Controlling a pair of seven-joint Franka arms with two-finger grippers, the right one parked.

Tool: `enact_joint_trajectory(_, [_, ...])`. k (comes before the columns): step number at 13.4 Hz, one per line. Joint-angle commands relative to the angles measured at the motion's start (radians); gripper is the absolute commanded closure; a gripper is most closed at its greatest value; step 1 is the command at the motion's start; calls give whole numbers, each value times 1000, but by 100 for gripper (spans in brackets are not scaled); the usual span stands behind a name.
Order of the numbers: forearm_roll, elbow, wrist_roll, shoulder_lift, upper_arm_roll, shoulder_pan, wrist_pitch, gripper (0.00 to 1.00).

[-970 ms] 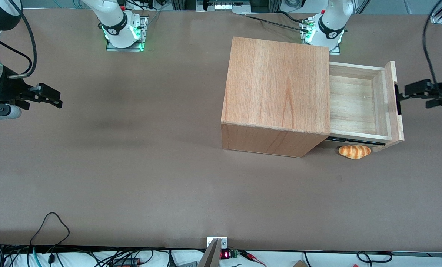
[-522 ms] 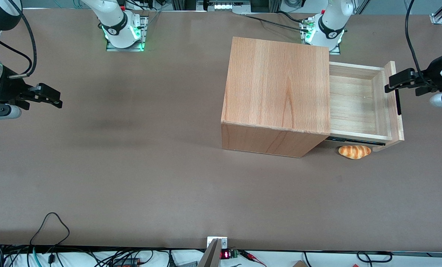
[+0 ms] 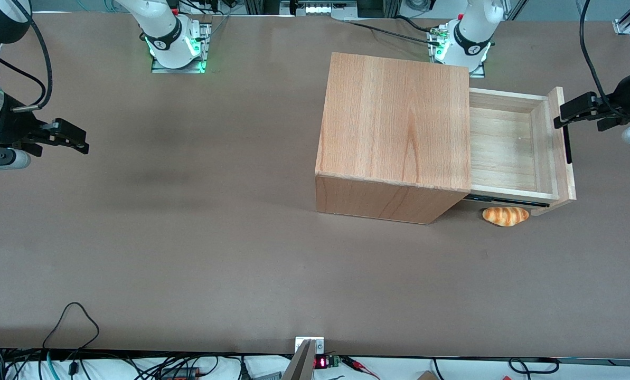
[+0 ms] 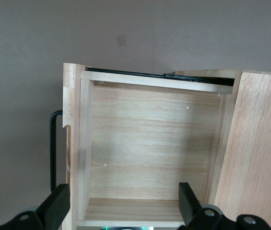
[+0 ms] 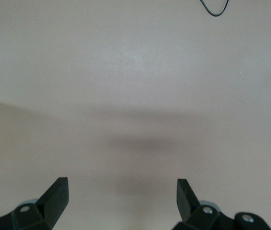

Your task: Open top drawer with left arm

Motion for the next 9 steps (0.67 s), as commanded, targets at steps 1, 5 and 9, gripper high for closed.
enact_joint_trajectory(1, [23,-29,-22,-24,12,-23,12,0])
enact_joint_trajectory(5, [69,-25,-22,-29,-8,-25,7,0])
enact_joint_trajectory(9, [71,-13,-22,-23,-5,-23,10,0])
